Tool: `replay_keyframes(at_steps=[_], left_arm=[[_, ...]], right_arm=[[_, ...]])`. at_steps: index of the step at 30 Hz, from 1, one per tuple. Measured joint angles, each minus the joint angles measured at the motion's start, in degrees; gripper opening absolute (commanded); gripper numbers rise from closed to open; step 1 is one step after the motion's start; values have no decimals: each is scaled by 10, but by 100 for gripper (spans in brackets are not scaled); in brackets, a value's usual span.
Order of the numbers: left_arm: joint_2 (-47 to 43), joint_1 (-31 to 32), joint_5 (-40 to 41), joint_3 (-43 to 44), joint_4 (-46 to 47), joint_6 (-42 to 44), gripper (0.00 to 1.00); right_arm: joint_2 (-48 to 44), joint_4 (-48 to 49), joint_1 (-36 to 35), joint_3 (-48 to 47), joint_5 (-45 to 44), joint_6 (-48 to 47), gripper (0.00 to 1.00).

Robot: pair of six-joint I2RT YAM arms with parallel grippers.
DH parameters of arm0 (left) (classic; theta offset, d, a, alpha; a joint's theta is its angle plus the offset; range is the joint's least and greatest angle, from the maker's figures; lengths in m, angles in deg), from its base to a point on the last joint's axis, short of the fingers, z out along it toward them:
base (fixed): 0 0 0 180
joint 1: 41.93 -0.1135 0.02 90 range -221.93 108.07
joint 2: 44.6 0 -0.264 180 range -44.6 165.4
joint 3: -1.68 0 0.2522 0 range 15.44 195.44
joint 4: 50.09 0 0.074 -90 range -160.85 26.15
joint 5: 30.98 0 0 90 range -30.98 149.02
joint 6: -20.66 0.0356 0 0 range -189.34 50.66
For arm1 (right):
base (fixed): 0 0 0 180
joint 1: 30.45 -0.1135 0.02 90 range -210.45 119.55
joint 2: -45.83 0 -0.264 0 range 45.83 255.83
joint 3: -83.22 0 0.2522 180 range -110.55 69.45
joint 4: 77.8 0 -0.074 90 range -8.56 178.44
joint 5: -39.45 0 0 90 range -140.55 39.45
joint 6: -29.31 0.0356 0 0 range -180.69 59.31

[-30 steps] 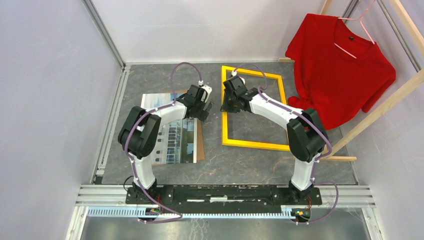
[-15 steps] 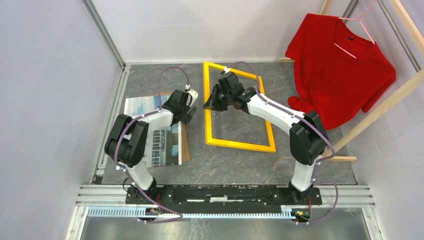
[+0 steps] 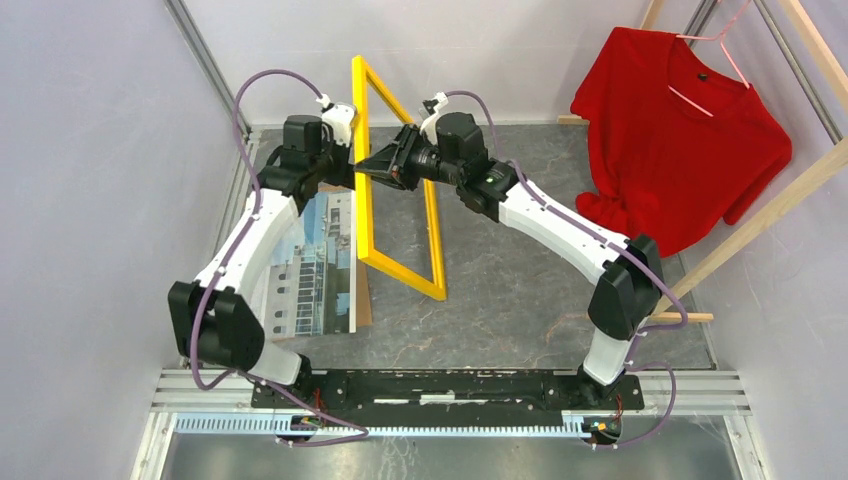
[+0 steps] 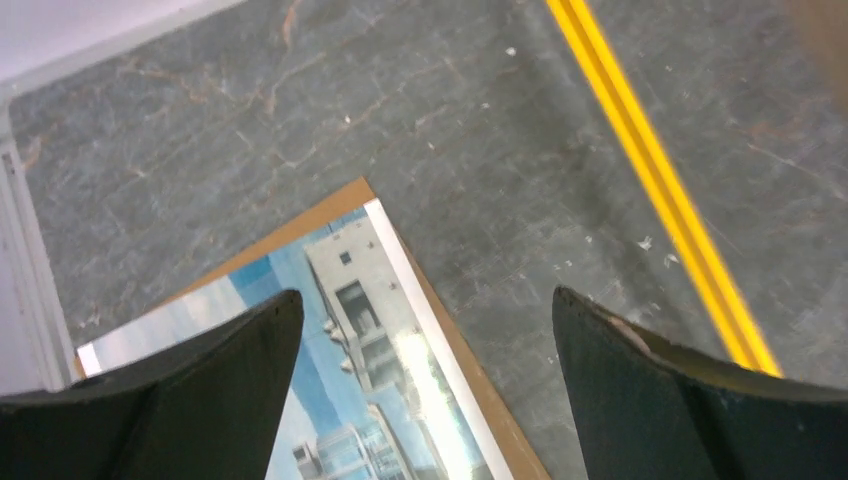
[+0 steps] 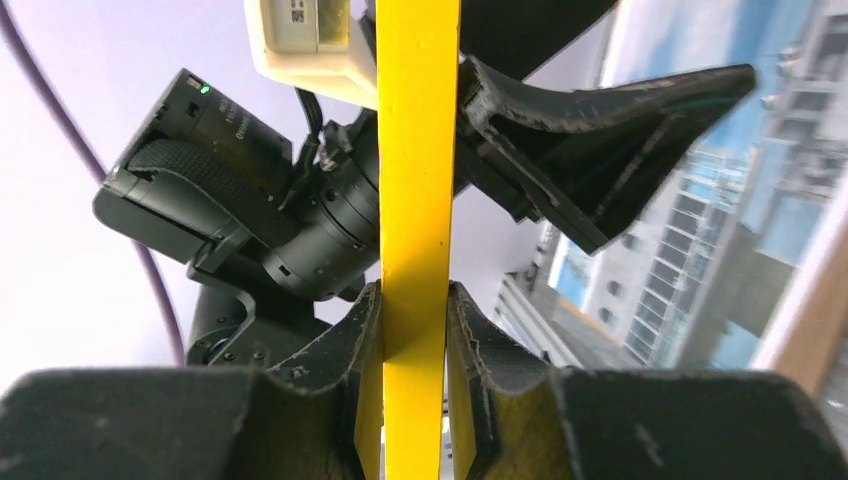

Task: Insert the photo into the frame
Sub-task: Turn over the photo frame at the center of the board.

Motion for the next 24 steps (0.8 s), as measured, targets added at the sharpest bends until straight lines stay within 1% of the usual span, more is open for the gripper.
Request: replay_keyframes(at_steps=[3,6,10,15,24], left_arm=[[-21,2,-26,8,-12,-24,100],[-28,2,-38,2,-26,-52,100],[-42,2,-39,-45,-26,-91,100],[-66,2,-39,-99,-18,-133,100],[-82,2,-34,-136,30,-140,100]], right_arm=[[0,44,-8,1,16,23,0],[-6,89,-9,33,28,45,0],[-14,137,-9,89,39,71,0],[-13,167,-9,118,52,104,0],[0,215,2,124,92,137,0]])
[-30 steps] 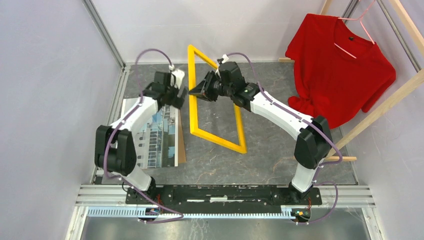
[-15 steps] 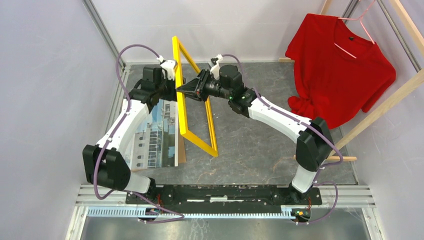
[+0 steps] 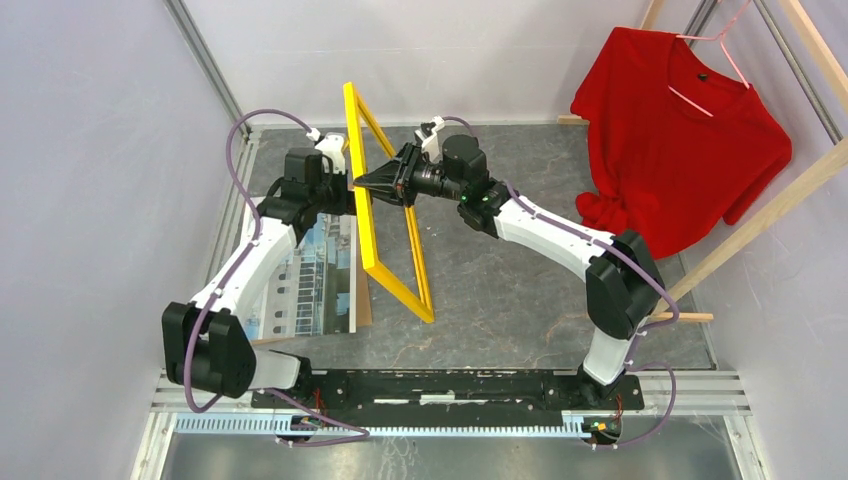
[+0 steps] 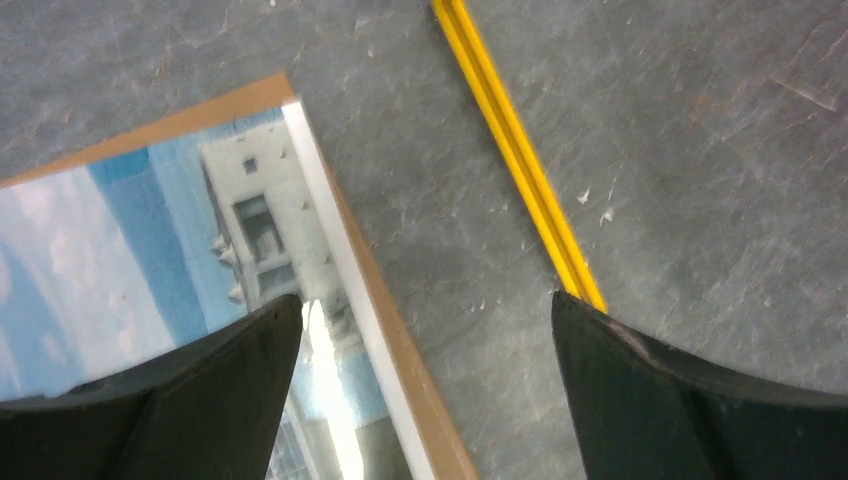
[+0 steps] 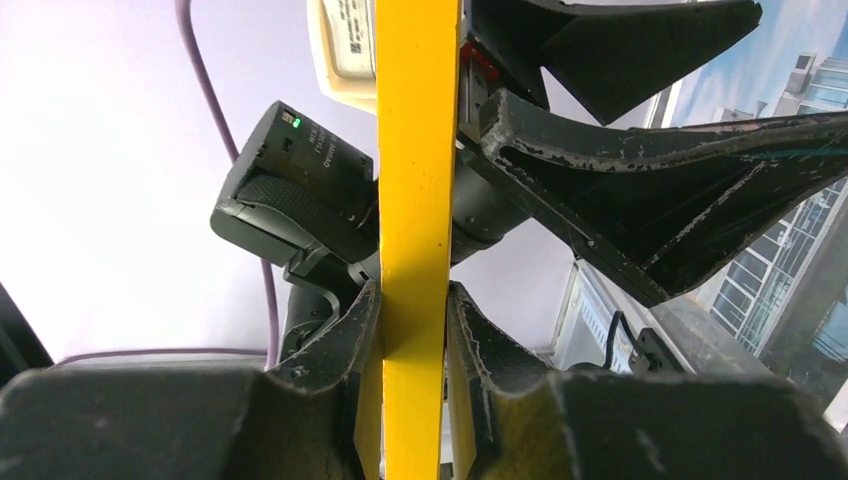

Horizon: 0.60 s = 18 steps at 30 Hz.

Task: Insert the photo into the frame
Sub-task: Turn over the photo frame at the center of the board.

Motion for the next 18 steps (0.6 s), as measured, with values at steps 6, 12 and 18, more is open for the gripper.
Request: replay_keyframes(at_steps=[6,12,18], left_arm=[[-26,-4,4,-37,-9,0,100],[-39,-25,-26,-31,-19,-6,100],[-38,-28,-69,27,-28,-31,100]], right_arm=[[-1,51,21,23,21,23,0],[-4,66,43,31,39,30,0],[-5,84,51,42,50,34,9]])
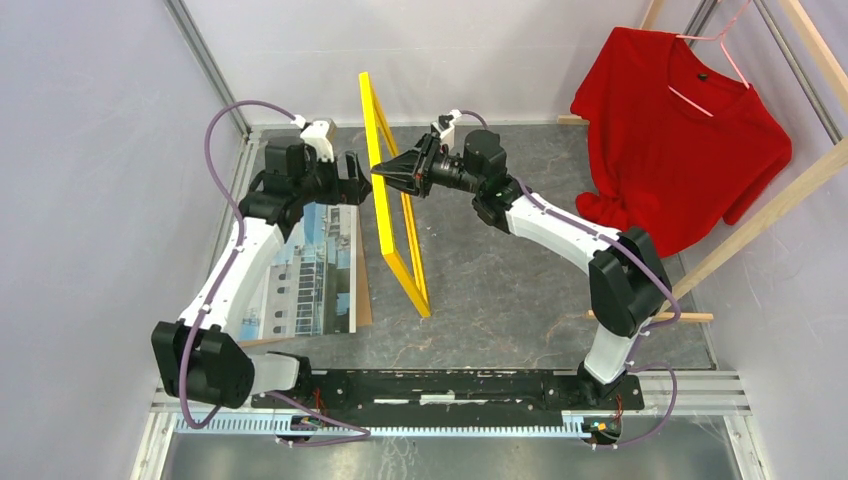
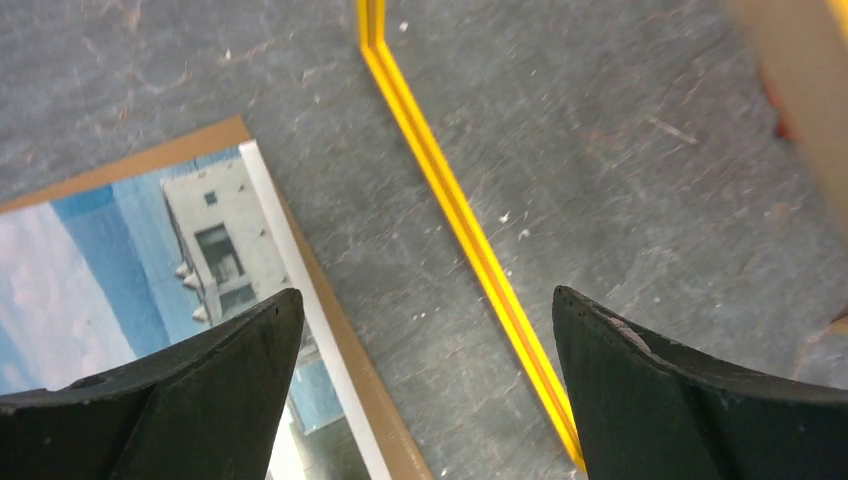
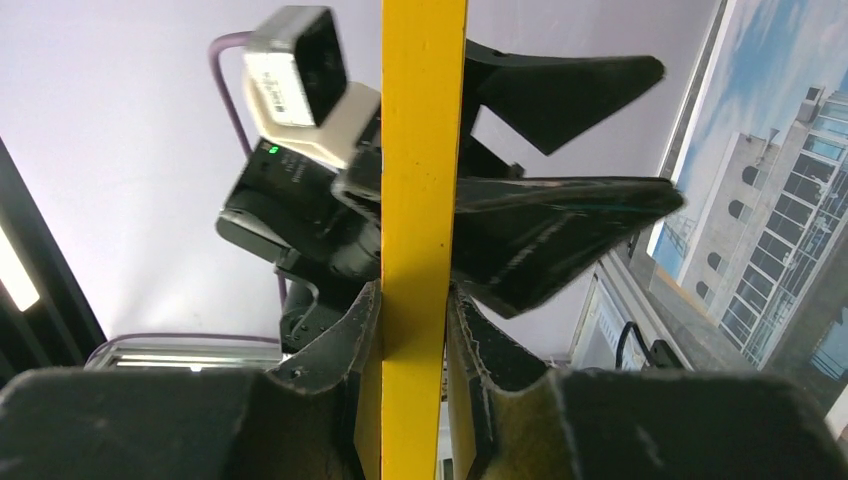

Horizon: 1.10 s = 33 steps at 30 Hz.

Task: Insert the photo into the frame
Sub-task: Turn over the photo frame at the center of the board.

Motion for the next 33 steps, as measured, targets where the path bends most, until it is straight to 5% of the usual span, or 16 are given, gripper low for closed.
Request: replay_keyframes(at_steps=[9,17,33], left_arm=[[36,35,-19,61,4,-11,100],[101,103,17,111,-4,-10,100],[163,150,77,153,-5,4,100]], right_arm=[[-10,-56,27,-19,40,-63,45],[-13,-215,63,-81,69,-199,61],[-24,-571,147,-233,-9,-474,44]])
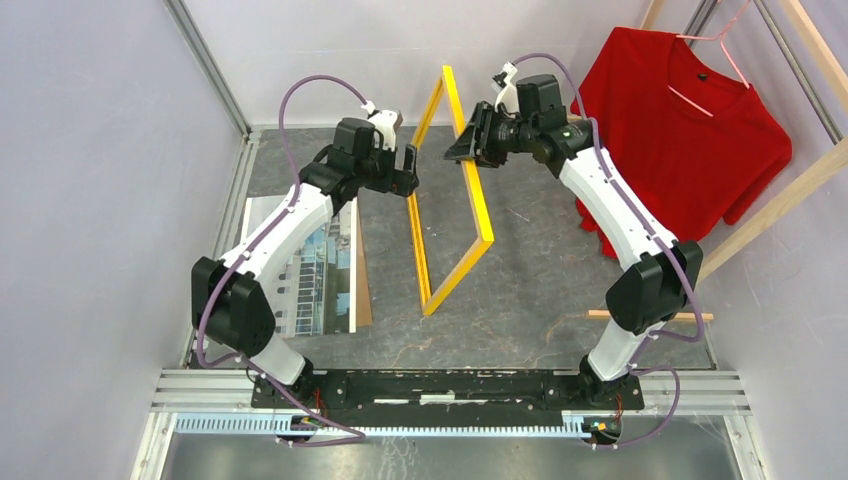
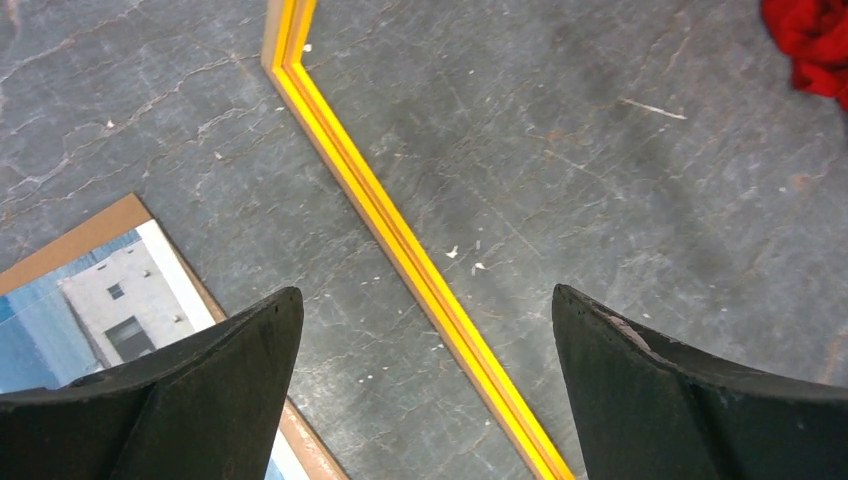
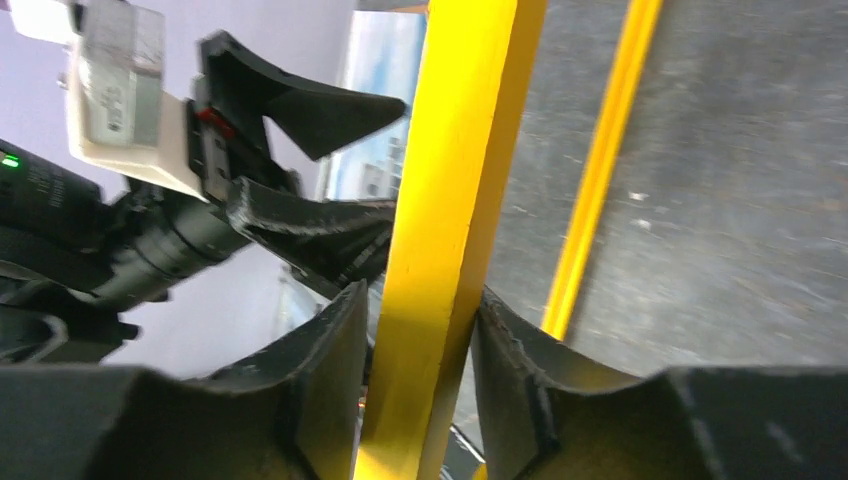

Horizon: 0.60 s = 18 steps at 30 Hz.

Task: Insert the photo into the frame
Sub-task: Turn over the photo frame at the center of the board.

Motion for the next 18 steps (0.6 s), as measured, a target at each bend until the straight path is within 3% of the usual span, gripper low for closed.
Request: replay_keyframes(at_steps=[6,12,18], left_arm=[[21,0,51,-28,6,42,100],[54,-21,111,-108,10,104,100],[70,-59,153,-159,29,156,100]], right_arm=[[-4,-97,22,-19,-68,-51,28],[-25,-141,40,-2,-144,-119,23],[-68,-122,50,77,-190,-135,22]])
